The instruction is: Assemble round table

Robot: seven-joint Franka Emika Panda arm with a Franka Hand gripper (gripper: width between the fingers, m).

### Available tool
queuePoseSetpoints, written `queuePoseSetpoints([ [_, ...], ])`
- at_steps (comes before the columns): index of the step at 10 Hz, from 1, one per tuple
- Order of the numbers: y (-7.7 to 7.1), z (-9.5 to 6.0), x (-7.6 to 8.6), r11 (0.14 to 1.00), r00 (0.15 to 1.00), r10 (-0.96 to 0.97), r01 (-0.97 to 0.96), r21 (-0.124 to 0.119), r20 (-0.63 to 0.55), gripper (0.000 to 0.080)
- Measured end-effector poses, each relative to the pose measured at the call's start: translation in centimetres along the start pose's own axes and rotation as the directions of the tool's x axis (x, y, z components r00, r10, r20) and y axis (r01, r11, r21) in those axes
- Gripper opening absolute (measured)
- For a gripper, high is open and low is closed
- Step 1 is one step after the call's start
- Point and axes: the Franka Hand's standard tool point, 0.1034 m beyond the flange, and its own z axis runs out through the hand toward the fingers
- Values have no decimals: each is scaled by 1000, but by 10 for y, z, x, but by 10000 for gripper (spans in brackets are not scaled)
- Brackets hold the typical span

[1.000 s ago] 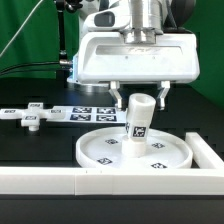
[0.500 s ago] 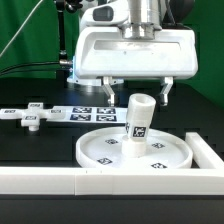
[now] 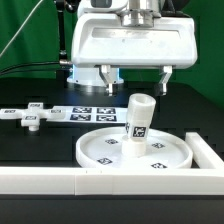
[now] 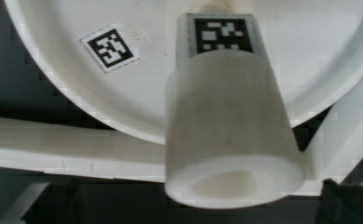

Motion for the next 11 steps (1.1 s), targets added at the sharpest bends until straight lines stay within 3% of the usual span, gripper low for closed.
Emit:
queuePoseSetpoints([
  [3, -2, 4, -4, 1000, 1000, -1, 1, 7, 31, 649],
  [5, -7, 5, -6, 999, 980, -4, -5, 43, 199, 649],
  [6, -6, 7, -2, 999, 974, -4, -7, 49, 226, 649],
  [11, -20, 6, -12, 992, 822, -46, -31, 126, 567, 649],
])
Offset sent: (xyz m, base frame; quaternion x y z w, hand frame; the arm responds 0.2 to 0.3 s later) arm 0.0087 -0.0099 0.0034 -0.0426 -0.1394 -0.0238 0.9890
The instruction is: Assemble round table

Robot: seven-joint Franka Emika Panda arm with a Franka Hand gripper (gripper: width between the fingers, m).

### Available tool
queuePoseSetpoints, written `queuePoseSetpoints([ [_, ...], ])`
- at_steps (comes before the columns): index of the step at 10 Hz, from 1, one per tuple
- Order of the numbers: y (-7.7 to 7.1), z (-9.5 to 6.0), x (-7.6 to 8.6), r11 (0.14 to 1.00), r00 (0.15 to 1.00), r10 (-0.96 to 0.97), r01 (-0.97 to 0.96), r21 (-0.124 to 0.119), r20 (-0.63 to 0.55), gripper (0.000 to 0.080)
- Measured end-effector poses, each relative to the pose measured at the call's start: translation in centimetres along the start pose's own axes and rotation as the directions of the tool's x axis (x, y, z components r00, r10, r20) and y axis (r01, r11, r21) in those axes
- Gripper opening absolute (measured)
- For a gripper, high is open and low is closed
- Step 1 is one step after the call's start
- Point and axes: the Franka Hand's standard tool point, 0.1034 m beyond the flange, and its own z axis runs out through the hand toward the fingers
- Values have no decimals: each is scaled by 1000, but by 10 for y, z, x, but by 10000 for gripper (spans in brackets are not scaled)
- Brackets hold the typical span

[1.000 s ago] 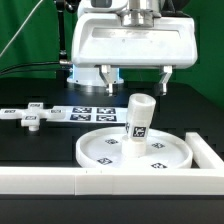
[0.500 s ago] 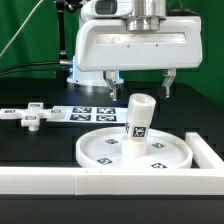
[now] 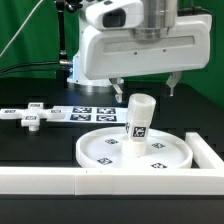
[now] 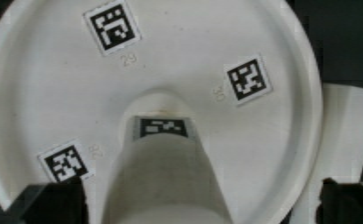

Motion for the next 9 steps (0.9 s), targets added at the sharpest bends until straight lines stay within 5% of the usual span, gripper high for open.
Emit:
queuePoseSetpoints([
  [9, 14, 6, 12, 996, 996, -85, 85, -13, 9, 615],
])
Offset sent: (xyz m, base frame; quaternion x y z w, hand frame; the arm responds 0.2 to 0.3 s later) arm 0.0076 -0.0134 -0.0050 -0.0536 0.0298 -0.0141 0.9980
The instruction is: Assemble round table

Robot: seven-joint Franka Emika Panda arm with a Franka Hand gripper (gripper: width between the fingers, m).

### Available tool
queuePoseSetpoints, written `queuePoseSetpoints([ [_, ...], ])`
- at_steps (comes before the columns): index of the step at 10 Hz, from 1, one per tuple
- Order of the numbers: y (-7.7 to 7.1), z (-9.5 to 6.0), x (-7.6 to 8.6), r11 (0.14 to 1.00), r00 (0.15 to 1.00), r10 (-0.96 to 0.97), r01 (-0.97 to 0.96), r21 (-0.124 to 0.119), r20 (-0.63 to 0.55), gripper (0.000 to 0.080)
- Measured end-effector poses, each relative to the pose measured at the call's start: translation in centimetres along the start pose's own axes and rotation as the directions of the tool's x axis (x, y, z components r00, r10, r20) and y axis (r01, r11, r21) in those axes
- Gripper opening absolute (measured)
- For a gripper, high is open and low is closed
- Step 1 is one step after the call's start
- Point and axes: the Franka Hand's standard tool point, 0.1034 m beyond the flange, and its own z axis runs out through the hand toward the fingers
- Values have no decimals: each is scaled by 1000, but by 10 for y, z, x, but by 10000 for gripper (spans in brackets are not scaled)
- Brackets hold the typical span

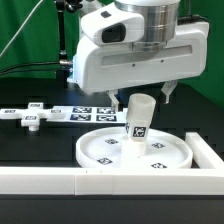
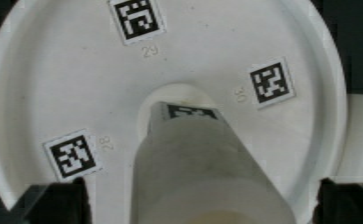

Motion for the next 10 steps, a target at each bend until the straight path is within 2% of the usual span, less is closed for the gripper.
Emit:
queuePoseSetpoints([
  [1, 0, 0, 0, 1000, 1000, -12, 12, 0, 0, 480],
  [2, 0, 0, 0, 1000, 1000, -12, 12, 0, 0, 409],
  [6, 0, 0, 0, 1000, 1000, 13, -13, 1, 0, 409],
  [8, -2, 1, -6, 951, 950, 308, -306, 32, -46, 409],
  [10, -2, 3, -10, 881, 876, 474, -470, 58, -94, 409],
])
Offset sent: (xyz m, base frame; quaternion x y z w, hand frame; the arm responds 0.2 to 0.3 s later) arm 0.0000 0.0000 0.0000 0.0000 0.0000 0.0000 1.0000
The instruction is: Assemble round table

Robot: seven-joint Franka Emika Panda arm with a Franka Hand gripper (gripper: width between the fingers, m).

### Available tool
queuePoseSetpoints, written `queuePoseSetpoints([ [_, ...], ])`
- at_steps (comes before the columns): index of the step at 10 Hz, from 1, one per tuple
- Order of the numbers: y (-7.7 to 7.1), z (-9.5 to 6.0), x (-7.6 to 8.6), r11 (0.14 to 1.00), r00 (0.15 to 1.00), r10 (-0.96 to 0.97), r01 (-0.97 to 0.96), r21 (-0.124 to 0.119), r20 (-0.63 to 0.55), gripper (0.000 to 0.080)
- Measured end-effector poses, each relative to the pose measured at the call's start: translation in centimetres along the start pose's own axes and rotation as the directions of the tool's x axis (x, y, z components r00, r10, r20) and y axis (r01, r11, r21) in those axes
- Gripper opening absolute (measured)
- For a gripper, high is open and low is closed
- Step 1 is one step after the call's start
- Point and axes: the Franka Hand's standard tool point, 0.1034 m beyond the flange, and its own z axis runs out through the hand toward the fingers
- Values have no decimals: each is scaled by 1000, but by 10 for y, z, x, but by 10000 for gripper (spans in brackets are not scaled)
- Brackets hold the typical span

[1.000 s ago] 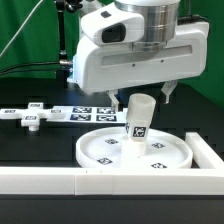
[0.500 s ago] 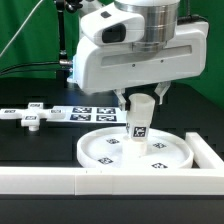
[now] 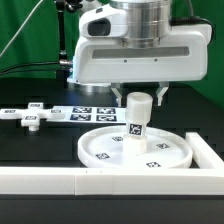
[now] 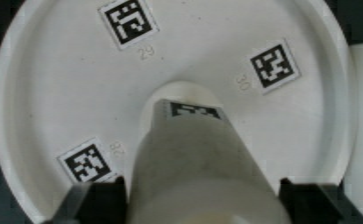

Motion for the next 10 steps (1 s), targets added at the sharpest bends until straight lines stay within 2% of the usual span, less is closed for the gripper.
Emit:
queuePoseSetpoints([
  [2, 2, 1, 2, 989, 987, 147, -146, 19, -72, 409],
  [7, 5, 0, 3, 911, 909, 412, -410, 43, -66, 409],
  [8, 6, 0, 3, 870, 867, 493, -490, 58, -65, 409],
  [10, 9, 0, 1, 761, 757, 648, -639, 110, -80, 409],
])
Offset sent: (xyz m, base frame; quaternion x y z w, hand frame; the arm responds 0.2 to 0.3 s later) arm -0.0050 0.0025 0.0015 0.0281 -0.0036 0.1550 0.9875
